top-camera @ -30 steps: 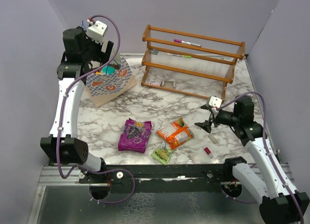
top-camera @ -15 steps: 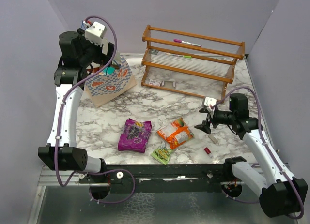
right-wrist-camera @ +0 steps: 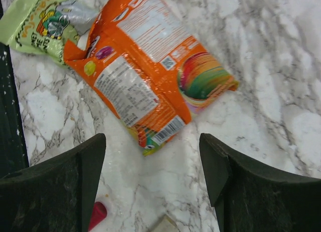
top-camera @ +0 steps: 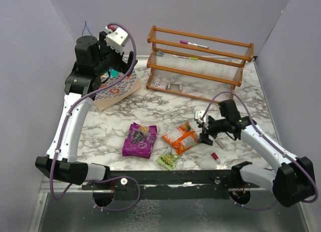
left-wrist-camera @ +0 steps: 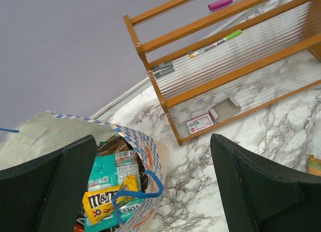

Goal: Place the snacks into the paper bag
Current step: Pick up the snack from the center of the board.

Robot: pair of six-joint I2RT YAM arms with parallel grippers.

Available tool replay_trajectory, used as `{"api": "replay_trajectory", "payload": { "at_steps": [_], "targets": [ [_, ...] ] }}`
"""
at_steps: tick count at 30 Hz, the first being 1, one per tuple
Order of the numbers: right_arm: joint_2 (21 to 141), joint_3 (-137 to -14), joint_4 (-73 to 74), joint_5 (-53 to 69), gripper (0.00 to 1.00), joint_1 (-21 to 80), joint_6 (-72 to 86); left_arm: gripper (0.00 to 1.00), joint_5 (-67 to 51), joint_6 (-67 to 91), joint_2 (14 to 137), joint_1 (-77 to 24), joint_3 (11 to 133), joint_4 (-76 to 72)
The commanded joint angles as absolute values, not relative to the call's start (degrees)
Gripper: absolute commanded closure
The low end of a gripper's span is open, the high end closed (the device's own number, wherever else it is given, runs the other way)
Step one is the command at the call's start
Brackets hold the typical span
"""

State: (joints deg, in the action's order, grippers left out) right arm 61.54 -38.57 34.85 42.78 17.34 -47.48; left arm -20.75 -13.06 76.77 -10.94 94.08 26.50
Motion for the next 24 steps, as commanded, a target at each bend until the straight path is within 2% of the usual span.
{"api": "replay_trajectory", "payload": {
  "at_steps": [1, 11, 24],
  "targets": [
    [65.9, -36.1, 32.4, 34.4, 0.26, 23.6, -47.7, 0.01, -19.3, -14.4, 75.5, -12.8, 97.3, 28.9],
    [74.2, -35.8, 27.5, 29.1, 0.31, 29.1, -44.9, 0.01, -21.3, -15.3, 75.3, -16.0, 97.9, 31.5],
    [76.1, -36.8, 24.3, 23.7, 0.65, 30.5, -42.9, 0.01, -24.8, -14.4, 75.2, -18.8, 95.9, 31.8]
  ]
}}
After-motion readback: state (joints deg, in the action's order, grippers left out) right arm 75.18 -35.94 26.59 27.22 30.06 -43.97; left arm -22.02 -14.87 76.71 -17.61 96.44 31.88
